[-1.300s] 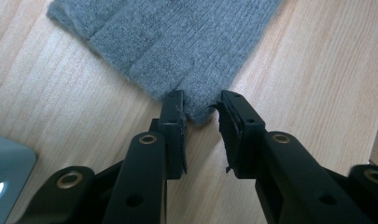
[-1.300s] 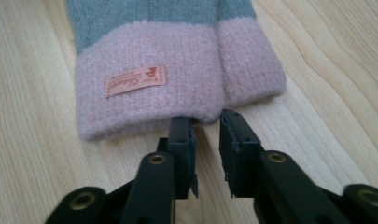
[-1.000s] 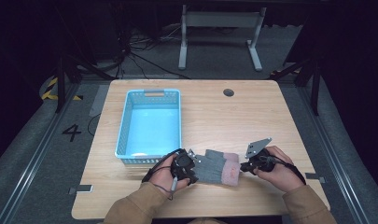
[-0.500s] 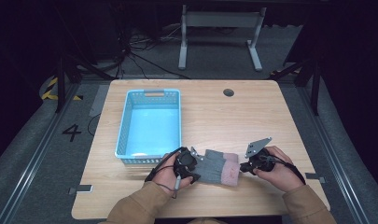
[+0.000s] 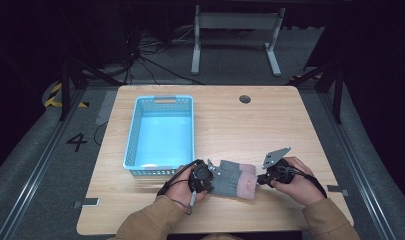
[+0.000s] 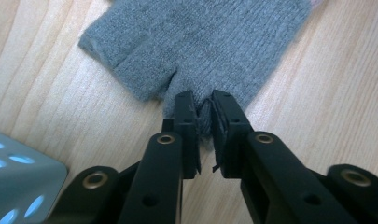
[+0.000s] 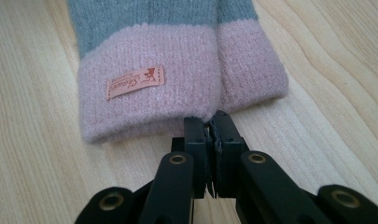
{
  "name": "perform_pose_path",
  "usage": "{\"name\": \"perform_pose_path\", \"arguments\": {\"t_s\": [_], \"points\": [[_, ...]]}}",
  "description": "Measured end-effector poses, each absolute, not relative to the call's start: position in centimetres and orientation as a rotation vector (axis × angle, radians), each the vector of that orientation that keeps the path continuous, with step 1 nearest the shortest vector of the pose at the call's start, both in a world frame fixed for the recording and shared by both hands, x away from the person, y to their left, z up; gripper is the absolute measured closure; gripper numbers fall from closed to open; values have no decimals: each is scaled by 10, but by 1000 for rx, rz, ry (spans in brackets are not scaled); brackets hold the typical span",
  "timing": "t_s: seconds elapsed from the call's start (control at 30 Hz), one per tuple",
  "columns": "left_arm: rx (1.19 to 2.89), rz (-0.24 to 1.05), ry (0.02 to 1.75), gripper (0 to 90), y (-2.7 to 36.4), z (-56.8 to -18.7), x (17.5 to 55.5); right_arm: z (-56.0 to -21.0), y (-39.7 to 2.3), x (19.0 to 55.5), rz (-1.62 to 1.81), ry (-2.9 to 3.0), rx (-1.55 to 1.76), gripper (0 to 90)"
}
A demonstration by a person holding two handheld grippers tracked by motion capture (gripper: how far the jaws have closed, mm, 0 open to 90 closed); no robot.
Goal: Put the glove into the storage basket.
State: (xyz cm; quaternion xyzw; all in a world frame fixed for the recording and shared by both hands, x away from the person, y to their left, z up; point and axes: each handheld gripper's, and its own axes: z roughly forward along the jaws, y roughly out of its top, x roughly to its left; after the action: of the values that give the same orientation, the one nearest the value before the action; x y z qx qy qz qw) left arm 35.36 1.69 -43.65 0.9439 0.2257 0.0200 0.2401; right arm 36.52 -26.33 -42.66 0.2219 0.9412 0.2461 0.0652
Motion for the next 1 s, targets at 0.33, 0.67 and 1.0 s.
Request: {"name": "perform_pose_path", "arguments": {"t_s": [0.33,0.67,1.0], "points": [[2517,76,591,870,23,-416,348,-407,-268,360,795,2792,696,876],[2469,65,578,870,23,-410,348,-399,-270,373,858,2686,760,876],[2499,52,567,869,15,-420,353,-409,-270,386,866,2672,842,876]]}}
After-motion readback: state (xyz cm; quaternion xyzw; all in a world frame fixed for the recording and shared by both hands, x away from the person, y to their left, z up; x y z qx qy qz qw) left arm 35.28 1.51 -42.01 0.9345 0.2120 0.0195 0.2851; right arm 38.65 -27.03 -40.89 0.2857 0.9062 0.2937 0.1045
